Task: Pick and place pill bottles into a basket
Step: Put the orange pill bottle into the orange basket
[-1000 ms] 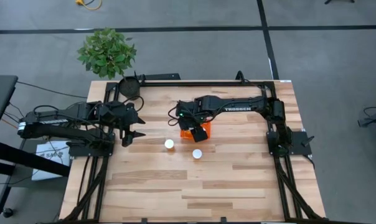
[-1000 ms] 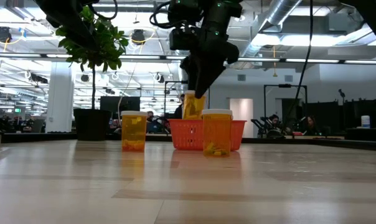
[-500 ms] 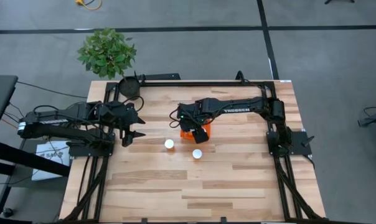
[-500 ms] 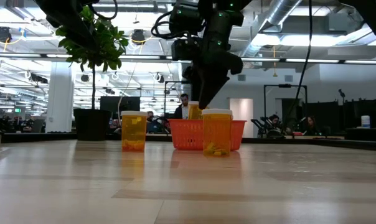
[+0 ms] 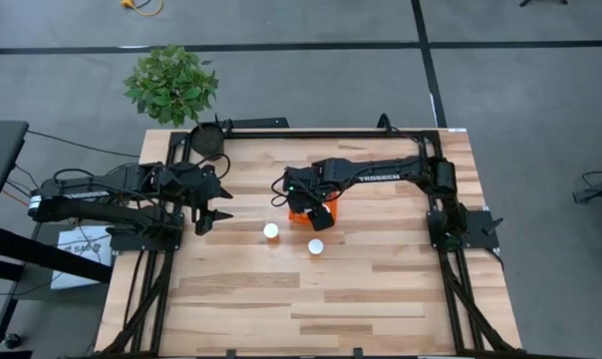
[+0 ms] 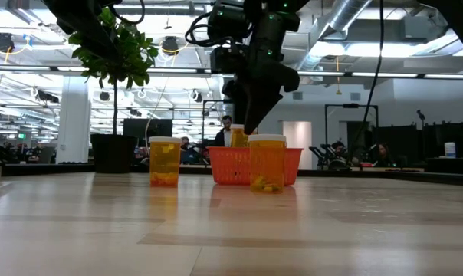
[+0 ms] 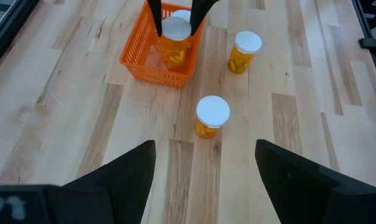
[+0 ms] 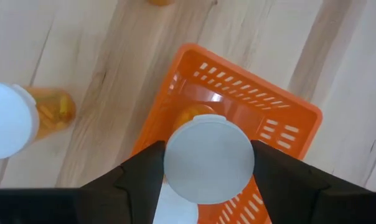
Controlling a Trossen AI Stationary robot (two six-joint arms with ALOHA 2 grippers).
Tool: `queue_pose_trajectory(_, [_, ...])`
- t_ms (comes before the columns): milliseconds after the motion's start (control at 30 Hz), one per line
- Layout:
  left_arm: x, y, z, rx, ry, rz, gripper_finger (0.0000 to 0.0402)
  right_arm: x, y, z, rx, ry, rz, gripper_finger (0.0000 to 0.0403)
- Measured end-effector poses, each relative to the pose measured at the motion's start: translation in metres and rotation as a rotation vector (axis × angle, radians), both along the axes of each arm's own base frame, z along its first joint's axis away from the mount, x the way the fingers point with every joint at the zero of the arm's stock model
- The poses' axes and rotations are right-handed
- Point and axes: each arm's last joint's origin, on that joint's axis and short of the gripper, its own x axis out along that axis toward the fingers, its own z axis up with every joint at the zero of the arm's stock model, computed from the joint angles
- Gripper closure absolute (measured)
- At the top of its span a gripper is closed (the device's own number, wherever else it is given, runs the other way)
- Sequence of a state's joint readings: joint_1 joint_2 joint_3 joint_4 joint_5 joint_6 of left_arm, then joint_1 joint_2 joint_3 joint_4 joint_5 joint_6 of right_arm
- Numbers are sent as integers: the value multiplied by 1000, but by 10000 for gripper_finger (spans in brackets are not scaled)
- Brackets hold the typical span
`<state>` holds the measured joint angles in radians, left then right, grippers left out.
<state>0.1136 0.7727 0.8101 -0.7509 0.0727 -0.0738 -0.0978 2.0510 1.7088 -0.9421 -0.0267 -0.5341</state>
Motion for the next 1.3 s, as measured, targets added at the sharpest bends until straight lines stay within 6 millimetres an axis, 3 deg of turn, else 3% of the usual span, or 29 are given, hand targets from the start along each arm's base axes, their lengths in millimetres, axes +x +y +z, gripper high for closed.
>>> queue_pose_trajectory(267, [0,0,0,0,0,0,136,1,1,0,-4,-9,19,160])
queue_pose_trajectory(733, [-1,0,-2,3,21,5,136,2,8,1,-59,-17,9,162])
queue_pose_trajectory(1033, [-2,-1,-3,45,40,-27,136,-3,18,32,-59,56,-30,182])
queue_pose_trajectory(1167, [4,-4,-7,76,72,-45,136,-9,24,49,-38,102,-94,188])
queue_pose_trajectory(1300, [18,-11,-11,68,80,-88,136,-17,26,54,-22,175,-172,192])
